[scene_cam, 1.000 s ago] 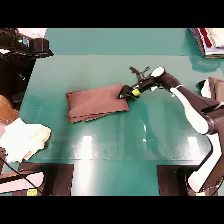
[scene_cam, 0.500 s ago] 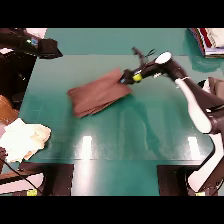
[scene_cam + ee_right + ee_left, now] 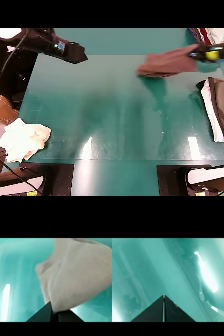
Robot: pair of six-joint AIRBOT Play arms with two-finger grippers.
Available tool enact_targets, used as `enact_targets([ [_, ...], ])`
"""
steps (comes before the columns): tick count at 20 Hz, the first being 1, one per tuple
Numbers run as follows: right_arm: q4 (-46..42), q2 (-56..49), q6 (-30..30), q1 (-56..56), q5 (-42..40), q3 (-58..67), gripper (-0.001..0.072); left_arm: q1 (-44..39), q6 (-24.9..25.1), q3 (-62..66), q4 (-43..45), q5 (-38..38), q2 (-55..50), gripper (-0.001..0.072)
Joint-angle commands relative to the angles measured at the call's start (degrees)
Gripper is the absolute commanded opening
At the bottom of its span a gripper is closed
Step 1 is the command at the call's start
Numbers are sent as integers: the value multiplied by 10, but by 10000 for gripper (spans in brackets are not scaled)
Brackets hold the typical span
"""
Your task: Fold the shirts.
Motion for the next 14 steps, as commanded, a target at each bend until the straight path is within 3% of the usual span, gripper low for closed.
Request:
enact_targets([
  [1,-15,15,3,-127,-7,0,19,-38,0,0,0,34,0,24],
  [8,53,7,-7,-216,-67,12,18,-52,0,0,3,40,0,24],
  [14,58,9,-18,-220,-52,140,18,-52,1,0,3,40,0,25],
])
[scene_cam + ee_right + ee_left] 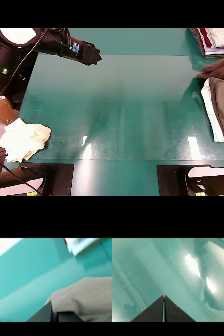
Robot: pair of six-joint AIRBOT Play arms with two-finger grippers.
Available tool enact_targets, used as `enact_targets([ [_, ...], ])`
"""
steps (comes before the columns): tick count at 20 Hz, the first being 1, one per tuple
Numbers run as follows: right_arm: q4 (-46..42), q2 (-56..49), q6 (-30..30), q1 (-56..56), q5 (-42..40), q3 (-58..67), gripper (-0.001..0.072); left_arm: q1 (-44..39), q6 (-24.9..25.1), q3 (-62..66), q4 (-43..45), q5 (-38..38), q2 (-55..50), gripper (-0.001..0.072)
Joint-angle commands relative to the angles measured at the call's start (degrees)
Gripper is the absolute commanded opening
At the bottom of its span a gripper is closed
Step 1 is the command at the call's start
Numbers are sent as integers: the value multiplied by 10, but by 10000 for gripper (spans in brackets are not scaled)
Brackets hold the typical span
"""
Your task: Fold the shirts.
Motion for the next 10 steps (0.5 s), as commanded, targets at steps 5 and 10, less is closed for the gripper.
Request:
enact_targets([
  [5,2,78,-4,-37,16,-30,18,0,1,0,3,0,0,25],
  [10,-37,162,-8,-95,52,-119,18,0,5,0,7,0,0,25],
])
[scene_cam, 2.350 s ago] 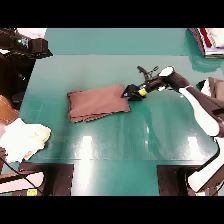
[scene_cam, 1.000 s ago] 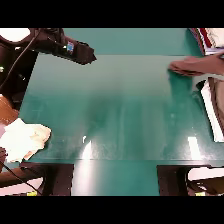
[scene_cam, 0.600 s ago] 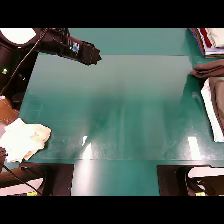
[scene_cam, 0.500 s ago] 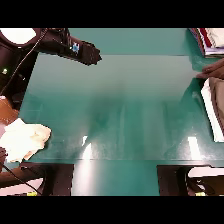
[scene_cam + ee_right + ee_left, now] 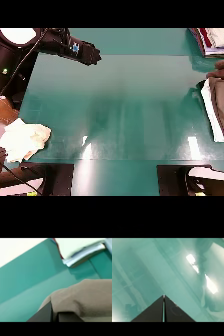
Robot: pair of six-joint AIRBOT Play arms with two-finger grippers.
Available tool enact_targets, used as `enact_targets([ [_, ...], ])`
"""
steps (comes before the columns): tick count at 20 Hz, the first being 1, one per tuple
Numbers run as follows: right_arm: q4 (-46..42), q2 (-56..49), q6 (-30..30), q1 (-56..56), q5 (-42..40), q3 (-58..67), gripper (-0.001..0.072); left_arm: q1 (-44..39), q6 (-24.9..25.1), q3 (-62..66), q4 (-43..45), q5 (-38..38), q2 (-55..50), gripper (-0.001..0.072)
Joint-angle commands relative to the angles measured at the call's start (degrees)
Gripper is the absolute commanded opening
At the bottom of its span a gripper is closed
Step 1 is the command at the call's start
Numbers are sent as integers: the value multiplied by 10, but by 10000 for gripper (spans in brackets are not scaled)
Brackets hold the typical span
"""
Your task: Fold the shirts.
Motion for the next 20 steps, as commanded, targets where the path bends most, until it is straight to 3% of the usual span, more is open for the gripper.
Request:
enact_targets([
  [1,-59,60,-2,-37,31,-66,18,0,2,0,2,0,0,25],
  [8,-245,142,-2,-88,73,-245,20,0,13,0,6,-1,0,25],
  [18,-356,155,-2,-104,35,-409,27,0,12,0,5,-2,0,25],
  [19,-361,155,-2,-104,27,-409,168,0,12,0,5,-2,0,25],
  [20,-362,155,-2,-108,21,-406,449,0,12,0,5,-1,0,25],
])
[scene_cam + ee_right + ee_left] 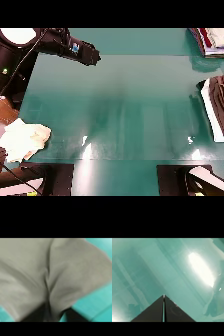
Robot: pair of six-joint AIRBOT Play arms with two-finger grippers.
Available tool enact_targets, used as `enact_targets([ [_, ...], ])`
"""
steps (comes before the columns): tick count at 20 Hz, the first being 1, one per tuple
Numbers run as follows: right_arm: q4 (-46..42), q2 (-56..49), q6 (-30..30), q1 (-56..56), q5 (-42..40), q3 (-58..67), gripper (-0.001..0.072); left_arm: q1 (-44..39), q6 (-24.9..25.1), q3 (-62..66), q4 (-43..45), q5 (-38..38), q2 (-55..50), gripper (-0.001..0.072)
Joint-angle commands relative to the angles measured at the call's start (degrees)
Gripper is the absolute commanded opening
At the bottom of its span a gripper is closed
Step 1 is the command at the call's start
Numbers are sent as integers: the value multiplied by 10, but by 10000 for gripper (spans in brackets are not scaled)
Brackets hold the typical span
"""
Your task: Fold the shirts.
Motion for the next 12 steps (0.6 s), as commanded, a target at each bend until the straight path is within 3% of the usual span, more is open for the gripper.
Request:
enact_targets([
  [1,-21,1,1,-7,-24,-7,665,0,0,0,0,1,0,25],
  [3,-1,1,2,-5,-21,27,678,0,0,0,0,1,0,25],
  [6,150,1,5,29,-19,89,673,0,0,0,0,5,0,26],
  [9,326,1,5,131,-3,127,673,0,1,0,4,5,0,26],
  [12,368,1,5,277,-7,149,671,0,0,0,2,-5,0,25],
])
